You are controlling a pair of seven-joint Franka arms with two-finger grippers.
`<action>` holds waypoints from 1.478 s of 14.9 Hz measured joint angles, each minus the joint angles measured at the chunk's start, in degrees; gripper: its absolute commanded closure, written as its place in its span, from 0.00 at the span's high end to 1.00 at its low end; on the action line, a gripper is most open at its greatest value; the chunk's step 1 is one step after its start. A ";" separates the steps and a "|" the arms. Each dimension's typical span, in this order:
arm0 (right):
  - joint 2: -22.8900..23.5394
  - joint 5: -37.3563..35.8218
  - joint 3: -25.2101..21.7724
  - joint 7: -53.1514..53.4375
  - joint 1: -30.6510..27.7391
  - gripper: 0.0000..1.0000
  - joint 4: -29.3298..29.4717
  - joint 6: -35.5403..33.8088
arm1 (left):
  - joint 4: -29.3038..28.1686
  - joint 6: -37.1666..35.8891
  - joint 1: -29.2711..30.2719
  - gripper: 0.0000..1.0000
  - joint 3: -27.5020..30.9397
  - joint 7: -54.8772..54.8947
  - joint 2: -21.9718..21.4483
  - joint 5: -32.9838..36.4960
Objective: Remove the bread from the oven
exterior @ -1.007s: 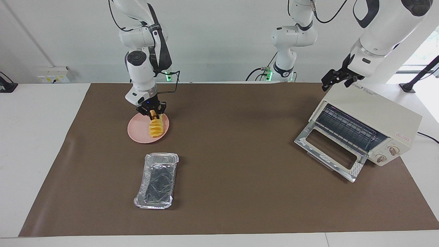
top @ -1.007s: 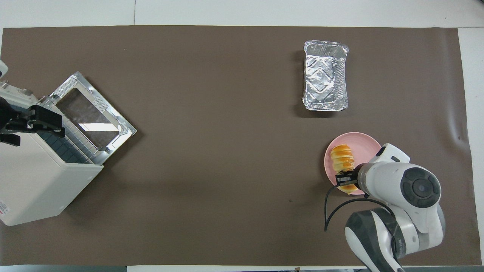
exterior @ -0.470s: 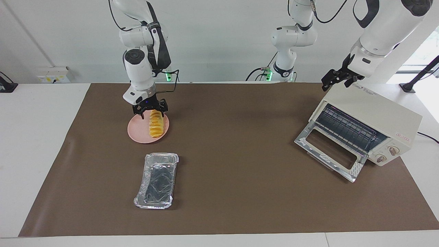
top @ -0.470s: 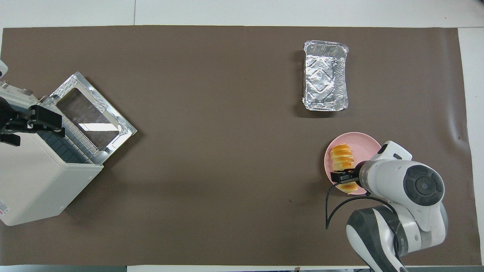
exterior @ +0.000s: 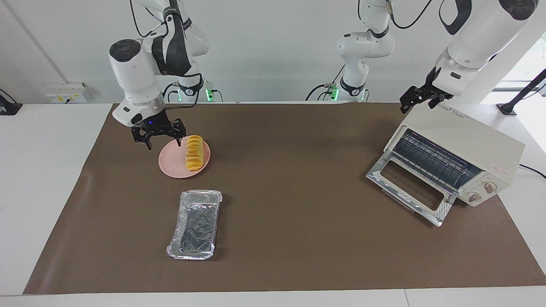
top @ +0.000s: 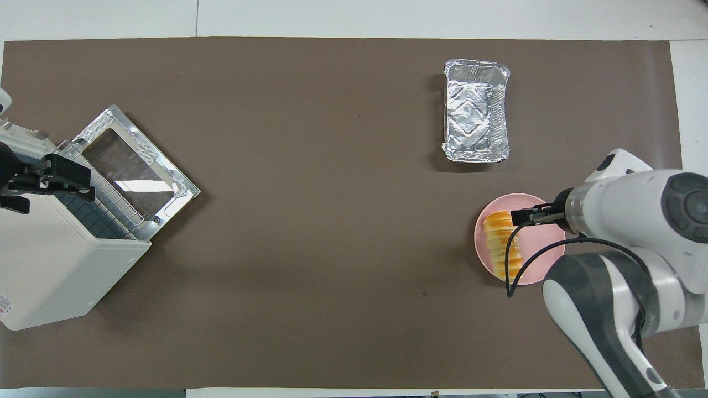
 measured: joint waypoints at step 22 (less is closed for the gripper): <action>2.02 -0.50 -0.34 -7.17 -6.57 1.00 21.85 -27.25 | 0.00 0.00 0.00 1.00 0.00 0.00 0.00 0.00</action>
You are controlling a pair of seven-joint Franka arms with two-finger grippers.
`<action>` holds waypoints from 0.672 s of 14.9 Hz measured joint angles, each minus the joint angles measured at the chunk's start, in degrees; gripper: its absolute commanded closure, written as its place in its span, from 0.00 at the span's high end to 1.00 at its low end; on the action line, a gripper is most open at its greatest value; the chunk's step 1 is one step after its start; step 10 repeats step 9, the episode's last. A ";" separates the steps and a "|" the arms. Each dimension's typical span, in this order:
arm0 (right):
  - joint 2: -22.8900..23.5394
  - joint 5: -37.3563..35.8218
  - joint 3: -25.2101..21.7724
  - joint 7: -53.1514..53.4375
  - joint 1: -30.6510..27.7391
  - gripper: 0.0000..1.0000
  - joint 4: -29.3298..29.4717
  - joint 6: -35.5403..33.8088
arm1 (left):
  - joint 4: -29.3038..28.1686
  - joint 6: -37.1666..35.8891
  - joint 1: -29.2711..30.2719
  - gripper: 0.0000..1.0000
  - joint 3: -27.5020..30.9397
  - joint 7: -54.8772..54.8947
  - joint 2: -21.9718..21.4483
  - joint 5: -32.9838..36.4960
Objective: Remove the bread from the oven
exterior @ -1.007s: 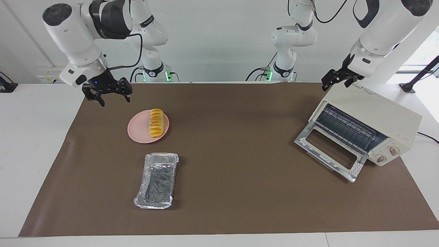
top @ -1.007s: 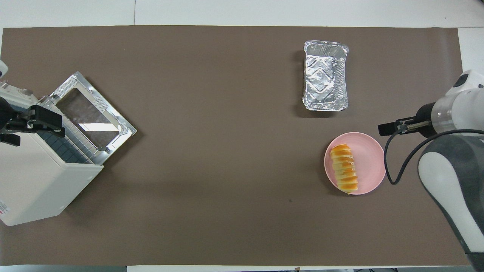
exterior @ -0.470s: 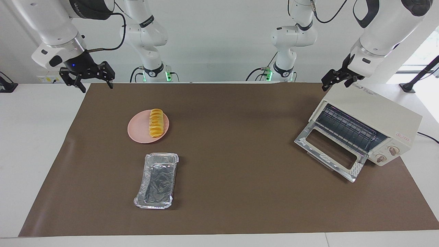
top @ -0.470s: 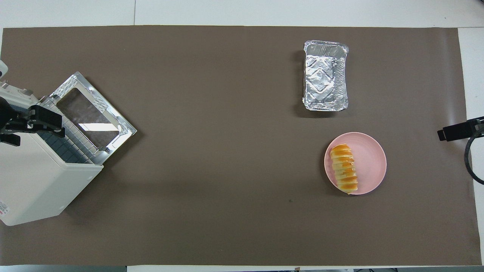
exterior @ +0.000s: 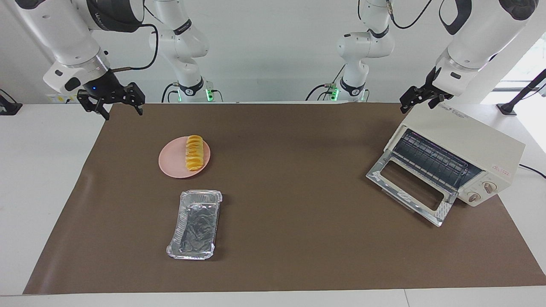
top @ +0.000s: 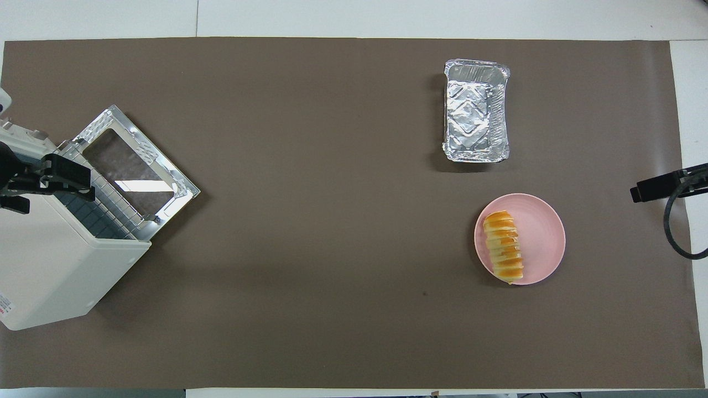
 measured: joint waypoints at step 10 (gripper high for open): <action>-0.01 -0.24 -0.16 0.04 -0.17 1.00 1.11 -0.98 | 0.00 0.00 0.00 1.00 0.00 0.00 0.00 0.00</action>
